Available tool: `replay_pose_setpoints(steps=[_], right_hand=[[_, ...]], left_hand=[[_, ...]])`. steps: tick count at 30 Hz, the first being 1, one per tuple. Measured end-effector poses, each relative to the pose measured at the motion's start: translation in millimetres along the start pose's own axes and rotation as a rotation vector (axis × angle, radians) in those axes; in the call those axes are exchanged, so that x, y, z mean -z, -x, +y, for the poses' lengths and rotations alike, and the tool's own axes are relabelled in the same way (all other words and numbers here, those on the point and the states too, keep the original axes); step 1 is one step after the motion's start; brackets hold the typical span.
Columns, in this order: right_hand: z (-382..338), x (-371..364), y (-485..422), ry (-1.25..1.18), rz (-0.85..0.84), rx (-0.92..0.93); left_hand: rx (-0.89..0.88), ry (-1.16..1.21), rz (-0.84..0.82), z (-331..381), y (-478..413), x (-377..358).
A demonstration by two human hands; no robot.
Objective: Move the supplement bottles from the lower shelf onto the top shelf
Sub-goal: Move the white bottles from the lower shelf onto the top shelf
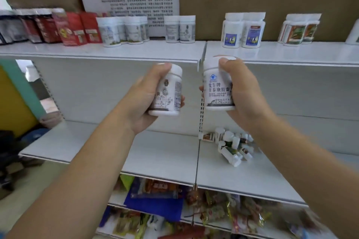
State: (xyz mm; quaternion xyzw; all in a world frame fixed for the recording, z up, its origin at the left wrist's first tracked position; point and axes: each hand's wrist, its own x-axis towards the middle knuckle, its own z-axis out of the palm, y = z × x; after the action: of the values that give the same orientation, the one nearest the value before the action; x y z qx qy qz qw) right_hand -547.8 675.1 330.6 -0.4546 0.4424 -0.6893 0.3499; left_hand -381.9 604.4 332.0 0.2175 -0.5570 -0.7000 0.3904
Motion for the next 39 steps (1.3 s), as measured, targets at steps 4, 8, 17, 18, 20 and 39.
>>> replay_pose_setpoints(steps=[4,8,17,18,20,39], right_hand=[[-20.8,-11.3,-11.7,0.068,-0.034,0.092],[-32.1,-16.0,-30.2,0.112,-0.047,0.139],[-61.3,-1.5,-122.4,0.374,-0.109,0.188],[-58.1,0.0,-135.2,0.437,-0.117,0.195],[-49.1,2.7,-160.3,0.560,-0.138,0.192],[14.0,18.4,-265.6,0.966,-0.129,0.405]], left_hand=[[-0.080,-0.146,0.010,29.4,-2.4,1.6],[-0.209,-0.165,0.014,47.6,-13.8,5.8],[-0.273,-0.416,0.053,93.3,-103.5,31.0],[-0.262,-0.474,0.056,95.4,-117.4,32.5],[-0.216,-0.604,0.052,97.6,-146.4,36.8],[-0.205,-0.868,0.051,83.0,-262.0,99.7]])
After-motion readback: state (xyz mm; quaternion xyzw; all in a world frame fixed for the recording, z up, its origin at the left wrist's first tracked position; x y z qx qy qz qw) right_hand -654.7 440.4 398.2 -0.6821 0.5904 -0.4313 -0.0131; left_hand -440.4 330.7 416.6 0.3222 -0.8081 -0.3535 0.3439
